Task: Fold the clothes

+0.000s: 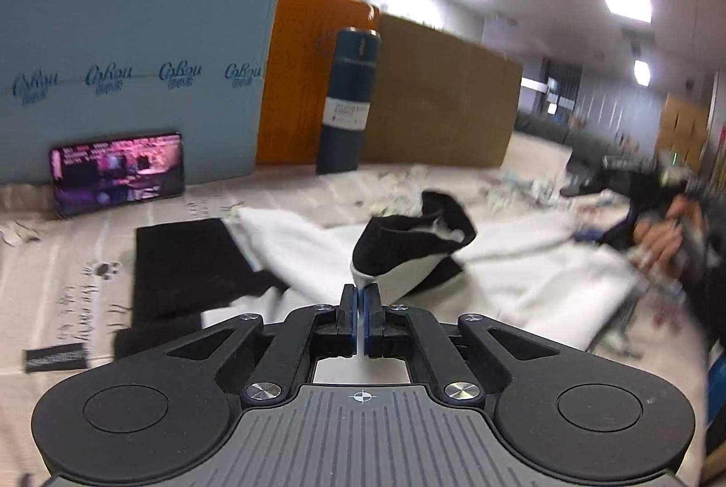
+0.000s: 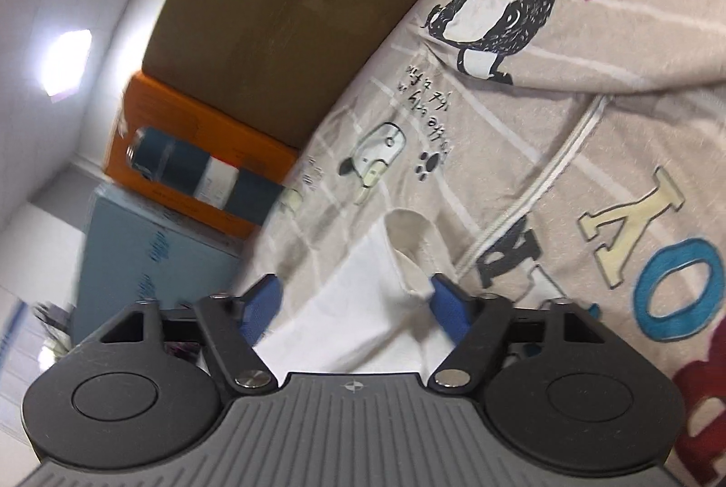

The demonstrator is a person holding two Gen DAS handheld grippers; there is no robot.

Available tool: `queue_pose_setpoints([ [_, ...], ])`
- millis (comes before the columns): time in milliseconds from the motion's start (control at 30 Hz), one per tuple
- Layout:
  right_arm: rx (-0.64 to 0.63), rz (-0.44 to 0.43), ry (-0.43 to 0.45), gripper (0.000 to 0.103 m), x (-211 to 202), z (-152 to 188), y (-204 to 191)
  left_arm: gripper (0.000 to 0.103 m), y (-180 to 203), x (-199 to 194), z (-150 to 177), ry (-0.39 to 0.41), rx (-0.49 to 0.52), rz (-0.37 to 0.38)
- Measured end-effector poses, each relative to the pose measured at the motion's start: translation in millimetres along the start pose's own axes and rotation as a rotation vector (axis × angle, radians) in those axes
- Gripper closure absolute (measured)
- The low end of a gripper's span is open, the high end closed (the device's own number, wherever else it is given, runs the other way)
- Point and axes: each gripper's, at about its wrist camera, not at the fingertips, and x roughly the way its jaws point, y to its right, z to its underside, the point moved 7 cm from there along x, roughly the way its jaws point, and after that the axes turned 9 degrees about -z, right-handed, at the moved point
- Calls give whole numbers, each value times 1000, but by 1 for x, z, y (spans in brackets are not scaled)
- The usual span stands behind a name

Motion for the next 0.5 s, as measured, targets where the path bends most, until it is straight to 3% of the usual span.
queue_pose_setpoints([
  [33, -20, 30, 0, 57, 0, 1, 0, 86, 2, -4, 0, 1, 14, 20],
  [67, -38, 56, -1, 62, 0, 2, 0, 71, 4, -8, -4, 26, 19, 46],
  [100, -53, 66, -2, 63, 0, 3, 0, 46, 7, -12, -8, 55, 22, 73],
  [167, -83, 85, -5, 67, 1, 4, -1, 27, 11, -19, -23, 130, -7, 130],
  [233, -101, 92, -2, 67, 2, 4, -1, 27, 14, -16, -40, 165, -24, 127],
  [333, -114, 99, 7, 71, 2, 5, 0, 27, 11, 13, -65, 155, -21, -24],
  [400, -126, 106, 10, 76, 3, 5, 0, 27, 7, 45, -71, 74, -1, -122],
  [500, -153, 120, 4, 78, 2, 5, -1, 29, 22, 85, -60, -79, 81, -138],
])
